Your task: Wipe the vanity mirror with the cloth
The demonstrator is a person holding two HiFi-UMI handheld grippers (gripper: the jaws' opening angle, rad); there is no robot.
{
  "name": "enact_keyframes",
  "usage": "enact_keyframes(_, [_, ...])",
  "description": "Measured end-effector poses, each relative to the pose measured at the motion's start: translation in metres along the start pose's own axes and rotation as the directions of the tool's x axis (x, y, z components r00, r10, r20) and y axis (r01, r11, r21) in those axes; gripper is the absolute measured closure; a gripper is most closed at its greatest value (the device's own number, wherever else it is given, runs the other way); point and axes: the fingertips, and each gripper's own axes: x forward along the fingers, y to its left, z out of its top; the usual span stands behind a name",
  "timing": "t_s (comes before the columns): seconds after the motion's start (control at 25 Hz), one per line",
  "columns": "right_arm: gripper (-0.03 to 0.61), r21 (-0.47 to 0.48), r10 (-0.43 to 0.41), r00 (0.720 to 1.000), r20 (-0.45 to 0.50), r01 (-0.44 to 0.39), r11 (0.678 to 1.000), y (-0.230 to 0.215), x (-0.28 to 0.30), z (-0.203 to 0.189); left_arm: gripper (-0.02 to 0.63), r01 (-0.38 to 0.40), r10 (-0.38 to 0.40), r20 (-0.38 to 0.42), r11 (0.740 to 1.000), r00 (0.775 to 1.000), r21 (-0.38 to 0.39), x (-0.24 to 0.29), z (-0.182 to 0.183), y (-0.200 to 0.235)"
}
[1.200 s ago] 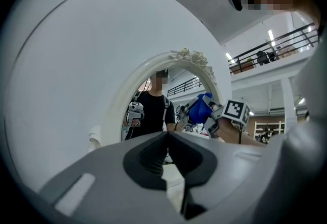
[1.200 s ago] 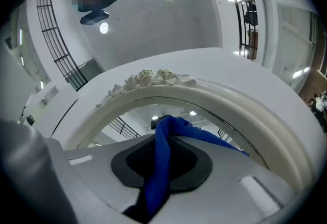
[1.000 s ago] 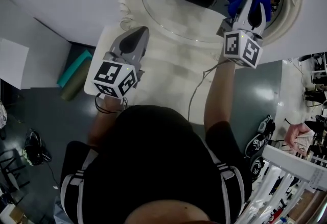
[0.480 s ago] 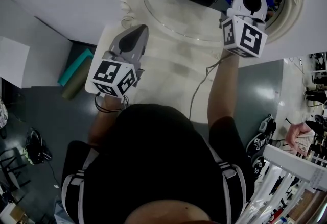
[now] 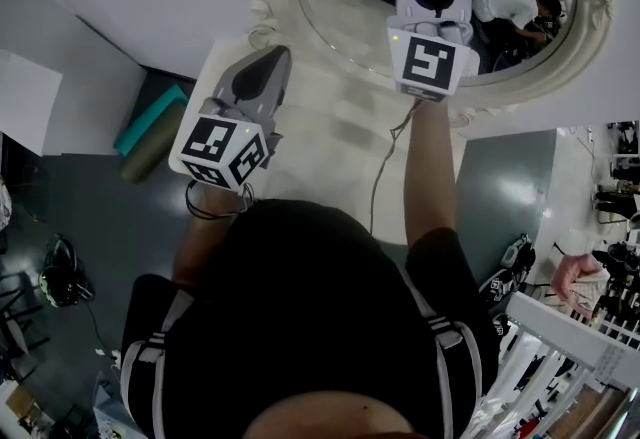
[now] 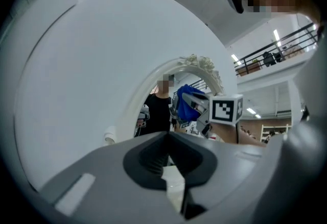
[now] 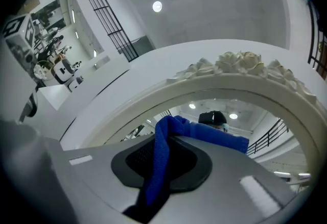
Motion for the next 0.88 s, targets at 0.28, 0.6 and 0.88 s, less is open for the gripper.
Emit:
enact_keyframes(0.28, [0.529,-0.048,0.111,0.991,-0.071,-0.115,0.992,0.081,0.002,-0.043,0.604,-0.050,0.050,-0.005,0.999,0.999,-0.006,-0.018,-0.002,0.016])
enact_keyframes(0.6, [0.529,-0.090,0.232,0.962,-0.145,-0.246,0.965,0.155,-0.006,-0.103,0.604,-0.081,0.081,-0.005,0.997,0.997,-0.004,-0.031,-0.003,0.022])
enact_keyframes(0.88, [0.529,-0.054,0.337,0.914,-0.227,-0.357,0.933,0.202,-0.025,-0.160,0.604,-0.118,0.118,-0.001,0.993,0.993,-0.001,-0.051,-0.004,0.026])
